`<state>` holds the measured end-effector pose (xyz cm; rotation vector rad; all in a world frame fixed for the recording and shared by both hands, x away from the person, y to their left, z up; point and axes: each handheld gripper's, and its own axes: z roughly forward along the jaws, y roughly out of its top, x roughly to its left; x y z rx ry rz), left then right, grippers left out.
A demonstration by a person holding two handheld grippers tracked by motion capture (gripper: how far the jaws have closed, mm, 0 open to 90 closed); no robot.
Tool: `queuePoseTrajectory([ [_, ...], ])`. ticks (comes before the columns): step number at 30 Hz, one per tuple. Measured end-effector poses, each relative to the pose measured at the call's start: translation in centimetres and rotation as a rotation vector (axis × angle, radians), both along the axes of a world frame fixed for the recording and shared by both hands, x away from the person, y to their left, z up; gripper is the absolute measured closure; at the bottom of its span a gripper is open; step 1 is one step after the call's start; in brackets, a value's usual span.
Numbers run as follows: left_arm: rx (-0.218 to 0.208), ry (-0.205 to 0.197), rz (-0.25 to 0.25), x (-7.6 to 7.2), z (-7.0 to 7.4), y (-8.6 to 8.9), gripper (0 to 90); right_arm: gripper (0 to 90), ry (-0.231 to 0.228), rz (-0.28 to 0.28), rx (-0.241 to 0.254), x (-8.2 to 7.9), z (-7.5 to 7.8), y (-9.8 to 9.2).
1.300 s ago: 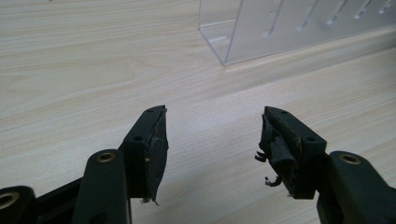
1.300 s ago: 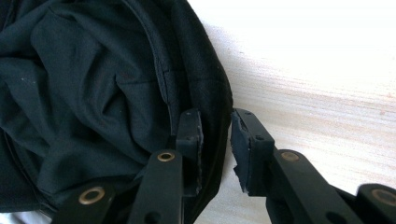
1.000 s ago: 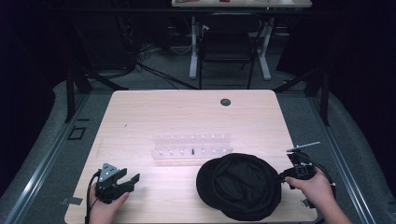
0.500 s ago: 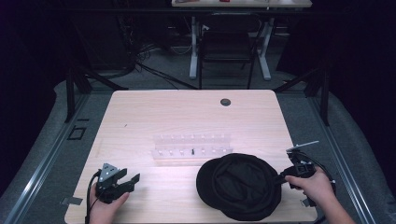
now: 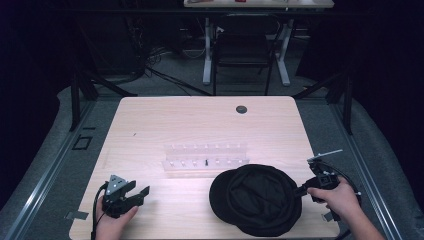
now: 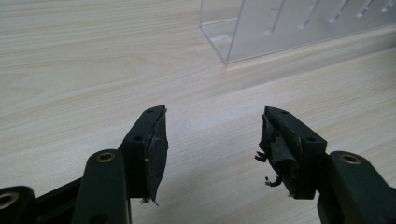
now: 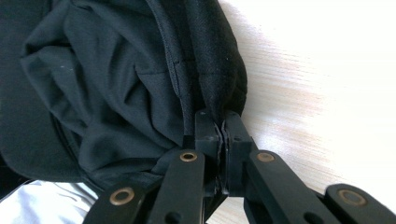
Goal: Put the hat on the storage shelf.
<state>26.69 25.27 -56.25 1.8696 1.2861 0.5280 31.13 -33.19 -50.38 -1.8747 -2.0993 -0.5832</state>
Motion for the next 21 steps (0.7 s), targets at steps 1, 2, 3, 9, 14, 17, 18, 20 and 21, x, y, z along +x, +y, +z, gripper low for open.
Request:
queuePoseTrajectory([
  [1,0.000,-0.001,0.000,0.0,0.0,0.0,41.1,87.5,-0.011,-0.003,0.000,-0.1,0.0,0.0],
  [2,0.000,-0.001,0.000,0.0,0.0,0.0,41.1,87.6,-0.005,0.000,0.011,0.0,0.2,0.0],
  [3,0.000,-0.001,0.000,0.0,0.0,0.0,41.1,87.6,-0.015,-0.013,0.023,-0.1,0.3,0.0],
  [9,0.001,0.000,0.001,0.0,0.0,0.0,41.1,87.6,-0.028,-0.013,0.042,-0.4,1.2,0.0],
  [14,0.002,0.001,0.001,0.0,0.0,0.0,41.1,87.6,-0.034,-0.011,0.038,-0.5,1.6,0.3],
  [17,0.004,0.002,0.001,0.0,-0.1,0.0,41.2,87.5,-0.033,-0.016,0.040,-0.4,1.7,0.4],
  [18,0.003,0.002,0.002,0.0,-0.1,0.0,41.1,87.6,-0.037,-0.035,0.034,-0.5,1.8,0.6],
  [20,0.004,0.003,0.001,0.0,-0.1,0.0,41.2,87.9,-0.027,-0.030,0.034,-0.5,1.9,0.6],
  [21,0.004,0.004,0.002,0.0,-0.1,0.0,41.1,87.9,-0.032,-0.029,0.044,-0.5,1.9,0.6],
])
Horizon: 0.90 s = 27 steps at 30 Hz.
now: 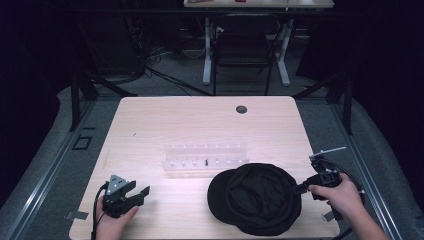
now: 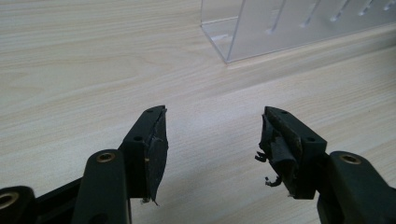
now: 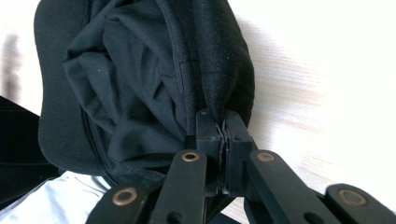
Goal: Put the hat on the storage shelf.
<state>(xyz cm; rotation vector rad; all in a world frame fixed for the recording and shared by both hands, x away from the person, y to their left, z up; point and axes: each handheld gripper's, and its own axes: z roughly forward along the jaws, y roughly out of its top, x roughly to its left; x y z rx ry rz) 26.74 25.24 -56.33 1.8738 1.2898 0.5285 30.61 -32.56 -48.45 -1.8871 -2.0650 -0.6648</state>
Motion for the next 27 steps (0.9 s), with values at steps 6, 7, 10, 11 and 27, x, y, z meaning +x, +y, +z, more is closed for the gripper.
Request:
queuePoseTrajectory([
  [6,-0.001,0.001,0.001,0.0,0.0,0.0,41.2,88.0,-0.015,-0.001,0.033,0.0,0.5,-0.2],
  [7,-0.001,0.001,0.002,0.0,0.0,0.0,41.1,88.1,-0.011,-0.023,0.031,-0.1,0.7,-0.1],
  [10,0.002,0.001,0.003,0.0,0.0,0.0,41.1,88.1,-0.007,-0.008,0.048,-0.1,0.8,-0.1],
  [11,0.002,0.001,0.003,0.0,0.0,0.0,41.1,88.2,-0.002,0.006,0.044,-0.1,1.0,-0.1],
  [27,0.001,0.001,0.002,0.0,0.0,0.0,41.2,88.5,-0.029,-0.015,0.212,-0.2,3.8,0.6],
])
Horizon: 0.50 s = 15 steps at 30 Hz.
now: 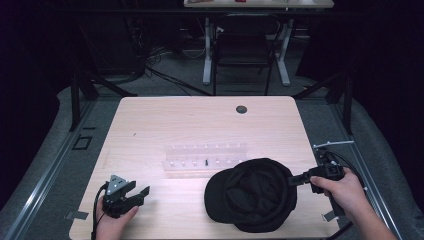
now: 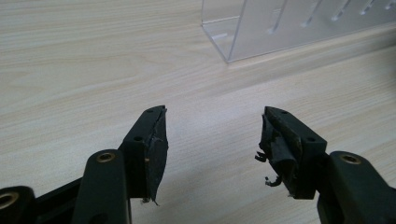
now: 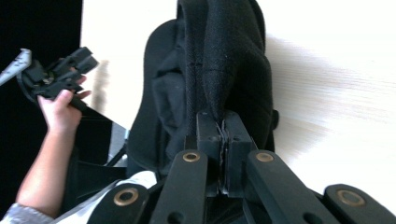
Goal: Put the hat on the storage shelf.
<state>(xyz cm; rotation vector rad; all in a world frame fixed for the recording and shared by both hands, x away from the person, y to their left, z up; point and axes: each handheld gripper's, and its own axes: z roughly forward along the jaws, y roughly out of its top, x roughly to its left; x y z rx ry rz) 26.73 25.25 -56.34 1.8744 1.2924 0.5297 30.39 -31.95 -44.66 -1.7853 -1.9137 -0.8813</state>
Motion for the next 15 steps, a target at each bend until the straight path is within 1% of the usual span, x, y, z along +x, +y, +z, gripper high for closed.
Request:
queuePoseTrajectory([
  [4,-0.003,-0.001,0.002,0.0,0.0,0.0,41.1,88.5,-0.002,0.014,0.031,0.0,0.7,0.3],
  [6,-0.003,0.000,0.003,0.0,0.0,0.0,41.1,88.4,-0.018,0.004,0.055,0.0,0.9,0.5],
  [7,-0.003,-0.001,0.003,0.0,0.0,0.0,41.2,88.4,-0.026,0.003,0.078,0.0,1.1,0.5],
  [8,-0.002,-0.002,0.003,0.0,0.0,0.0,41.2,88.4,-0.026,0.008,0.088,0.0,1.3,0.5],
  [10,-0.001,-0.004,0.002,0.0,0.0,0.0,41.2,88.5,-0.036,0.002,0.107,0.0,1.6,0.7],
  [13,-0.001,-0.004,0.002,0.0,0.0,0.0,41.2,88.5,-0.047,0.020,0.138,-0.1,2.3,1.0],
  [15,-0.001,-0.003,0.003,0.0,0.0,0.0,41.2,88.5,-0.059,0.019,0.159,-0.1,2.6,1.2],
])
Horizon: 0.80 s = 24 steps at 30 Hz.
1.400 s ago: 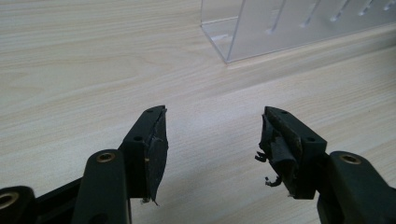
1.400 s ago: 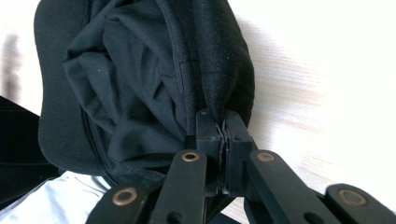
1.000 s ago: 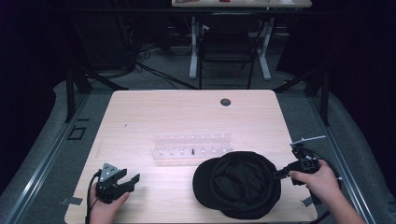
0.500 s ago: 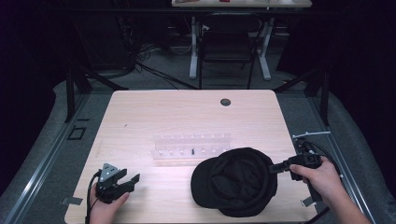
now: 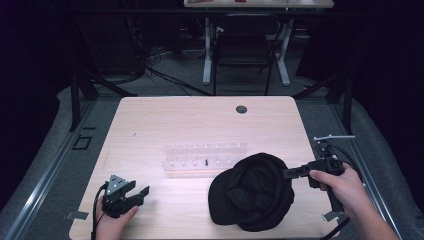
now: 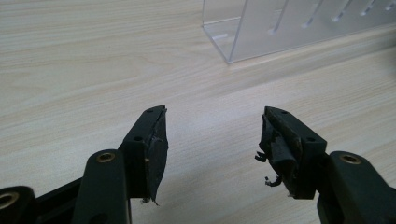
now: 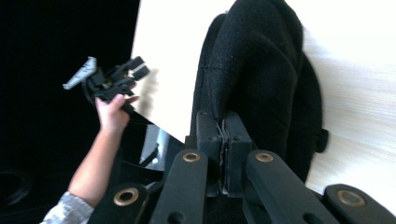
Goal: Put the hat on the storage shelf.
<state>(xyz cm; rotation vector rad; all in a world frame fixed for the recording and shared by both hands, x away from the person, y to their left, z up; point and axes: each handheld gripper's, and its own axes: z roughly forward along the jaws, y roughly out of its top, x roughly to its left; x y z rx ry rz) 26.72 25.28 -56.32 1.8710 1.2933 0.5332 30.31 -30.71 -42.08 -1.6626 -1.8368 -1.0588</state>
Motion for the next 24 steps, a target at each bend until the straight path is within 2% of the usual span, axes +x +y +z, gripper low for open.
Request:
queuePoseTrajectory([
  [18,-0.002,-0.002,0.004,0.0,0.0,0.1,41.2,88.6,-0.080,0.006,0.145,-0.1,3.1,1.0],
  [24,0.000,-0.001,0.003,0.0,0.1,0.1,41.2,88.6,-0.121,0.003,0.135,-0.2,4.6,0.7],
])
